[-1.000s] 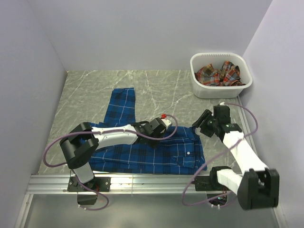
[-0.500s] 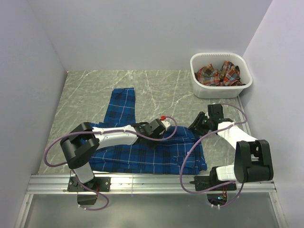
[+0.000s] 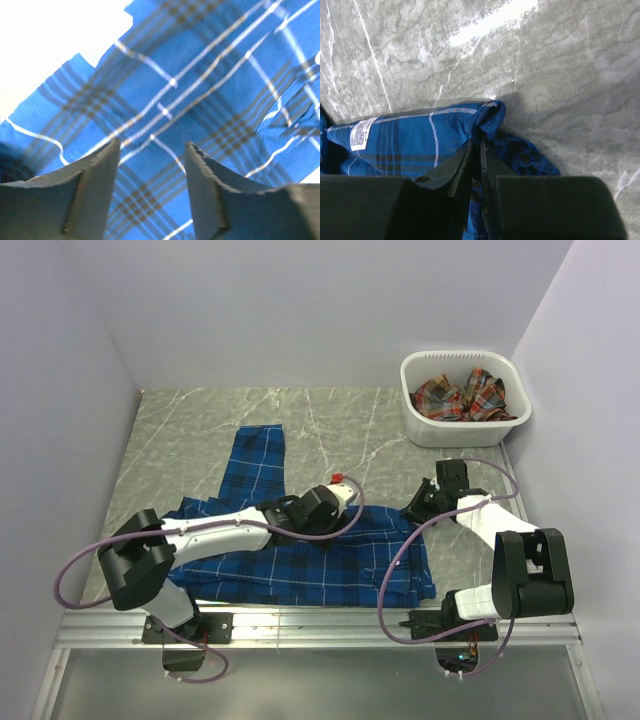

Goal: Fold and stack the long sleeve shirts
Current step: Fold the shirt

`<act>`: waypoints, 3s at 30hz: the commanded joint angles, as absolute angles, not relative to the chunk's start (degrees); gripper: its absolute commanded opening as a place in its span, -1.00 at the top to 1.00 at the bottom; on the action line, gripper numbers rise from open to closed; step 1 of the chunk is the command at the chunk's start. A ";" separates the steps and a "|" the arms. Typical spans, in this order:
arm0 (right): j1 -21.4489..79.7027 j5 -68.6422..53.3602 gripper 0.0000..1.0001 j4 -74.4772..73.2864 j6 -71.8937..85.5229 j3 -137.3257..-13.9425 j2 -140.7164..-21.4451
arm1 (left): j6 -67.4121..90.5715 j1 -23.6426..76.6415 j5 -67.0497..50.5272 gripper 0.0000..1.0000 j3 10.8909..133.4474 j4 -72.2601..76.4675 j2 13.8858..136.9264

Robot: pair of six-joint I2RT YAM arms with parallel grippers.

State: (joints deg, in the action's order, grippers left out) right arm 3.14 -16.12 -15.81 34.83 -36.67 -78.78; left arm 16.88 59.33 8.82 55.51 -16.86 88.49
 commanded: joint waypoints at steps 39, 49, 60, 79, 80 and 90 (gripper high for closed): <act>1.41 -8.89 0.89 -17.75 34.98 -39.11 -75.76 | 7.03 63.98 10.28 0.99 59.77 -12.83 100.11; 0.79 -0.97 0.85 -21.26 34.89 -40.08 -73.13 | 9.84 64.16 10.37 0.98 58.80 -14.24 101.87; 0.79 -2.72 0.06 -31.20 33.23 -39.01 -62.76 | 11.95 64.16 8.88 0.59 61.61 -13.97 97.66; 12.30 -21.45 -0.02 -22.05 38.50 -34.37 -68.73 | 36.71 42.23 14.86 -0.66 52.13 -17.57 76.04; 12.22 -20.14 -0.02 -23.10 38.32 -33.15 -69.08 | 38.13 39.93 14.68 -0.66 49.42 -18.01 75.16; 12.22 -14.96 0.00 -26.80 36.12 -31.11 -73.65 | 50.62 14.96 6.18 -0.68 39.47 -22.50 73.65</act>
